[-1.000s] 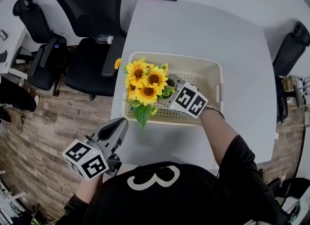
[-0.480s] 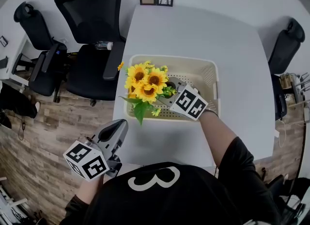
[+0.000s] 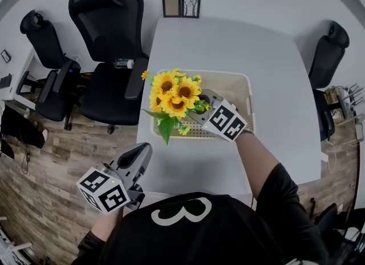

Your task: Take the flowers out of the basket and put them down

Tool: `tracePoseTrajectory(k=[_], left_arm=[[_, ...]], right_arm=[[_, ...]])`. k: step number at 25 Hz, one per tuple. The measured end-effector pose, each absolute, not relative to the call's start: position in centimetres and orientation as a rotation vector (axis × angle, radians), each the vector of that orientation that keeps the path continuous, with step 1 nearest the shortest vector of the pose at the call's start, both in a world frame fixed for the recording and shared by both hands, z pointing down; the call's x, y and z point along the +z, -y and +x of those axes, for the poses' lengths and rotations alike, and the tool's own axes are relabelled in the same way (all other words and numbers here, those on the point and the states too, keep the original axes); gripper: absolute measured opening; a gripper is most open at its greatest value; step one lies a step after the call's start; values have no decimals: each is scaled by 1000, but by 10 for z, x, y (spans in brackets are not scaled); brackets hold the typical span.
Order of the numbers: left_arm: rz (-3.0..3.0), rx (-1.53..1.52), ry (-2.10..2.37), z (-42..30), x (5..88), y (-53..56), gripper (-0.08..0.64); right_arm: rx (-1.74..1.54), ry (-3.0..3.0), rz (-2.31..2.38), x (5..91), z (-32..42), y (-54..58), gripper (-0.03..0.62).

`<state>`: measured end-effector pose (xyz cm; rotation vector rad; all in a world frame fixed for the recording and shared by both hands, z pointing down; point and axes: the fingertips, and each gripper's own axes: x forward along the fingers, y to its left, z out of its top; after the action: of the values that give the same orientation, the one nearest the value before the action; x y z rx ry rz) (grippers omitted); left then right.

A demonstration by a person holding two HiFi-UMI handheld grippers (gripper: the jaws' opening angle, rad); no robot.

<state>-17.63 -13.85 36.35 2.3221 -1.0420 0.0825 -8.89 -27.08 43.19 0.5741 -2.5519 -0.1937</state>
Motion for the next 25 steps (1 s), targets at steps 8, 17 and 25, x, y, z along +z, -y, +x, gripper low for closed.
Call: tracePoseTrajectory(k=[8, 17, 25], left_arm=[[2377, 50, 1002, -193, 343, 128, 12], [2479, 18, 912, -155, 319, 80, 12], [2522, 43, 767, -138, 316, 73, 12]], right_arm=[[-250, 2549, 719, 388, -97, 267, 133], [-334, 2561, 858, 340, -56, 207, 133], [-367, 2541, 1006, 308, -32, 179, 133]])
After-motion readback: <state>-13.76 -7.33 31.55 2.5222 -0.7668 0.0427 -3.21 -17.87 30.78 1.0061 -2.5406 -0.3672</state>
